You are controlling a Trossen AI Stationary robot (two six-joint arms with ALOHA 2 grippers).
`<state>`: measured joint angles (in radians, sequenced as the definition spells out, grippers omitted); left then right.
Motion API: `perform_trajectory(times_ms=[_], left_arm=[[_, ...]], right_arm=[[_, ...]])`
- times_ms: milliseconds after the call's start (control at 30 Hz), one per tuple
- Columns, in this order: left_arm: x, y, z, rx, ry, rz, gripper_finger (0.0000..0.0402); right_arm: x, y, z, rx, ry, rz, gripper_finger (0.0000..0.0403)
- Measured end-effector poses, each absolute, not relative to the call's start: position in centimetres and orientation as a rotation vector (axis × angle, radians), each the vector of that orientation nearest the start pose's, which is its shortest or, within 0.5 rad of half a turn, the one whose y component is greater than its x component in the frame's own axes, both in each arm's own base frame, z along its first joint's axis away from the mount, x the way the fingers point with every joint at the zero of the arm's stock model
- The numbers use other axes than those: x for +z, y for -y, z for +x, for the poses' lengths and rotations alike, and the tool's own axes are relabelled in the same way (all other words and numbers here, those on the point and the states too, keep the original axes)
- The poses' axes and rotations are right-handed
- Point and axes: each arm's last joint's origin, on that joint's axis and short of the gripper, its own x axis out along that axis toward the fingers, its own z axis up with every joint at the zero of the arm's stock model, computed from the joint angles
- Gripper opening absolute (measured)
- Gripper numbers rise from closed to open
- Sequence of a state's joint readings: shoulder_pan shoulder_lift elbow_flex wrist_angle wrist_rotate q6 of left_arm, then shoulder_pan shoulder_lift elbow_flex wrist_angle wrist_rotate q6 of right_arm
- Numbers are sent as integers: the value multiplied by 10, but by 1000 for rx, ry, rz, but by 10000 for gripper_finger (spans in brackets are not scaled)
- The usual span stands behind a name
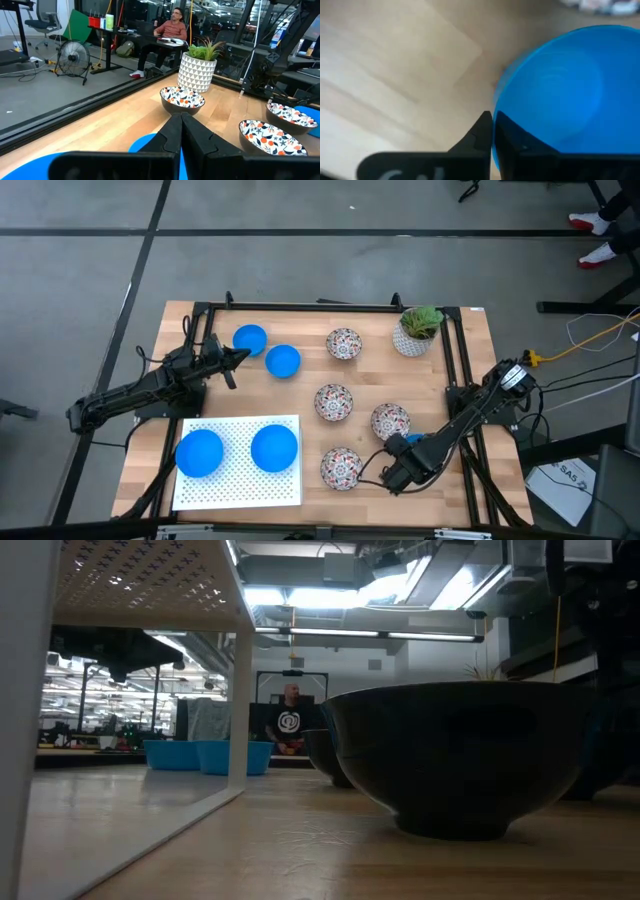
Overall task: Pick & Place Mini bowls
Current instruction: Stack the blue bowl on top of the right blue bowl on the shelf
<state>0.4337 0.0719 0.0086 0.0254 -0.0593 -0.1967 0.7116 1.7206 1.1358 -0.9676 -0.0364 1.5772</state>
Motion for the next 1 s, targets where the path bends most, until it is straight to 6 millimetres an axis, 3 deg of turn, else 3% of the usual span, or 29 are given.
perform_trajectory(times_ms=[700,1000], left_arm=[[163,-44,91,495,11,-200,2],[163,-44,91,495,11,-200,2]], right_arm=[[269,-211,244,-556,-1373,670,7],[293,-205,253,-494,-1167,459,7]])
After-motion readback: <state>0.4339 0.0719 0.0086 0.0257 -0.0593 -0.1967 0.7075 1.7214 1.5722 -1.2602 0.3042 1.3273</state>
